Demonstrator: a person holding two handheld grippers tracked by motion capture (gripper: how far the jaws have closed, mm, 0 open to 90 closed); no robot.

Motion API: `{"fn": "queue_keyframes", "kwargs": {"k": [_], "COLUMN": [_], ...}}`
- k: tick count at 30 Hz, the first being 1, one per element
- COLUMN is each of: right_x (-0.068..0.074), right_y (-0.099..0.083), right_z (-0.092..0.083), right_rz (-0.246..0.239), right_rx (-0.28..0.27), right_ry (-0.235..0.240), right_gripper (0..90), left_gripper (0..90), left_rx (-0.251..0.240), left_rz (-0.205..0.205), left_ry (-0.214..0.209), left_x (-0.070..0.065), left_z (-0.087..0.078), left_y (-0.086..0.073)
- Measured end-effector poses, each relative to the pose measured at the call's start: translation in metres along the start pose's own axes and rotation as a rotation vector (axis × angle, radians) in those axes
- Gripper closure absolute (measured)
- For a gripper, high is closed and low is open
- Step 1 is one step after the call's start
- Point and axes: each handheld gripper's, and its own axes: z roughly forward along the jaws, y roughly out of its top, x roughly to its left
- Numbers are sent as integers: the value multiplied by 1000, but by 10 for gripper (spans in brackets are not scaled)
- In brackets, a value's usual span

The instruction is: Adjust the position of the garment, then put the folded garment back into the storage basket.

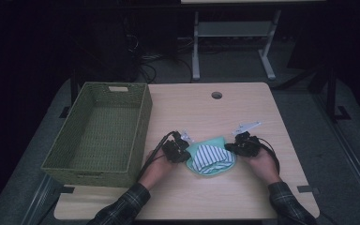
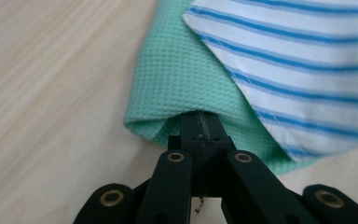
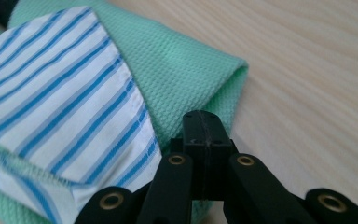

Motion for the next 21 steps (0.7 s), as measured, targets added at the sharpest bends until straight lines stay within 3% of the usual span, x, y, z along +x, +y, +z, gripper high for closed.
{"fn": "queue_keyframes", "kwargs": {"k": [8,16,18,21], "right_x": [11,29,31,24], "right_y": [-16,-28,-29,-26], "right_z": [-13,-22,-28,-38], "right_rz": [8,4,-7,15], "right_rx": [-1,4,-15,-74], "right_ry": [17,42,34,21], "right_gripper": [898,898,898,897], "left_gripper": [898,898,897,896], "left_rx": [-11,-40,-41,-85], "left_rz": [-27,-54,-58,-96], "left_ry": [26,14,6,-26], "left_x": [15,25,26,28], "left_z": [7,11,10,-3], "left_y": [10,13,13,7]}}
